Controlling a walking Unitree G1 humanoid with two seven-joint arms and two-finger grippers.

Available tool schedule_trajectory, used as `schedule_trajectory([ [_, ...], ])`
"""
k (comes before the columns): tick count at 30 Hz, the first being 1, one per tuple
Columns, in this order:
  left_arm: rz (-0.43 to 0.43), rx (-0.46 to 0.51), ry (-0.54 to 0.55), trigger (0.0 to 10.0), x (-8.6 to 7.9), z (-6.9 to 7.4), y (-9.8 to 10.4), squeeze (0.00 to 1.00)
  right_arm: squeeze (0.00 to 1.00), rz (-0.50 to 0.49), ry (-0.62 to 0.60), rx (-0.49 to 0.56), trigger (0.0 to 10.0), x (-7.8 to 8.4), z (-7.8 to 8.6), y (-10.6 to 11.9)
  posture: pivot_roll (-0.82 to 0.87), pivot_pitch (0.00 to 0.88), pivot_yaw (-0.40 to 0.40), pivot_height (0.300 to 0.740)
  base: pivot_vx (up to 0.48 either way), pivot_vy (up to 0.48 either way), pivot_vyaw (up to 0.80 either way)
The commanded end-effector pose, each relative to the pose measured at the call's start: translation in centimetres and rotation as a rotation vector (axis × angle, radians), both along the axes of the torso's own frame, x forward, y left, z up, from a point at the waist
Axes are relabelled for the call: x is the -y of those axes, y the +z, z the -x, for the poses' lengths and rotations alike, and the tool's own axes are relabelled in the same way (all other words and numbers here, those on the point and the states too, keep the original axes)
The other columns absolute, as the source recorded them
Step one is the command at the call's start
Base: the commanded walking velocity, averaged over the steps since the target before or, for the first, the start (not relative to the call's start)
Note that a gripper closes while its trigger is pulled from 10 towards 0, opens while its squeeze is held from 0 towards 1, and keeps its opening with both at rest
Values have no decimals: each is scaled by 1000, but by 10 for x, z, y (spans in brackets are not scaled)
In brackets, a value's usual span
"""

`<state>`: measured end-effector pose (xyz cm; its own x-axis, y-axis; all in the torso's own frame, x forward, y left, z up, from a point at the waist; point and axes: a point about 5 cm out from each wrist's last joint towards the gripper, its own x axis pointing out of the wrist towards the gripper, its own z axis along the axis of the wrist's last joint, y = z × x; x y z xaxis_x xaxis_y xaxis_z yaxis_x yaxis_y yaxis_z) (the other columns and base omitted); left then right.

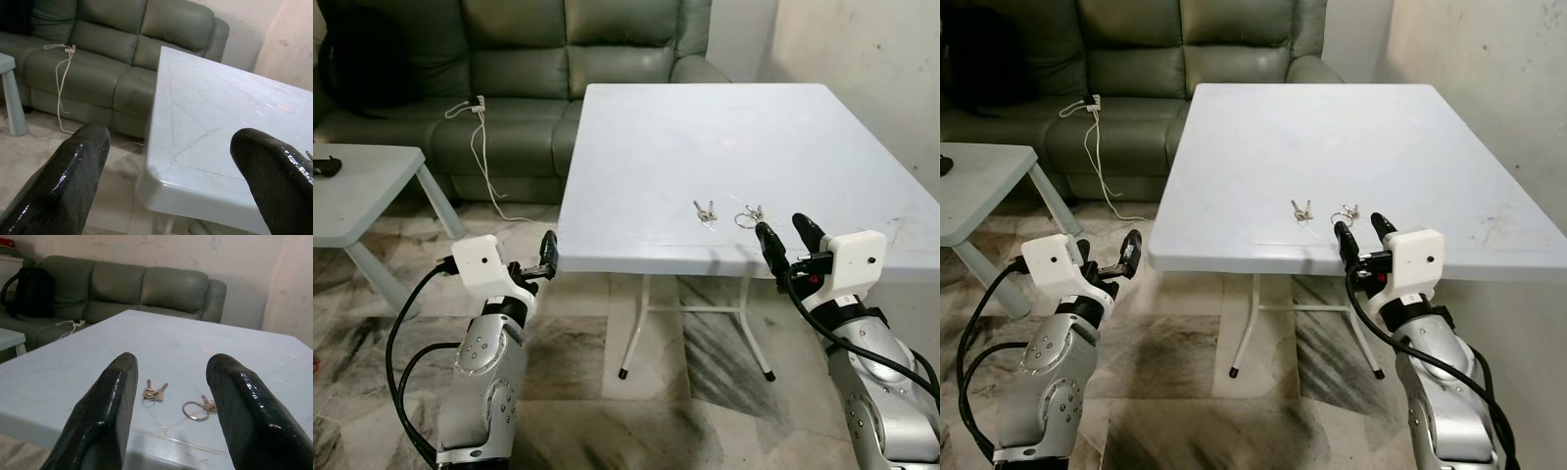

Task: Hang keys on a hook

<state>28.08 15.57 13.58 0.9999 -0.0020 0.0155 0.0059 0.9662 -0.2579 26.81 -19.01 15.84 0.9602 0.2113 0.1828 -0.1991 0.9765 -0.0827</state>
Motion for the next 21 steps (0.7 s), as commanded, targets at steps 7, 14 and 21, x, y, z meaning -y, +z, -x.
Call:
schedule_trajectory([
  [7,7,4,5,10000,-1,-1,3,0,0,-4,5,3,10000,1,-1,3,0,2,-33,740,311,0,0],
  [14,4,5,2,10000,-1,-1,3,0,0,-6,4,4,10000,0,-1,3,1,4,-33,740,312,0,0],
  [21,2,6,0,10000,-2,-1,3,0,0,-9,4,6,10000,0,-1,3,2,4,-31,740,316,0,0],
])
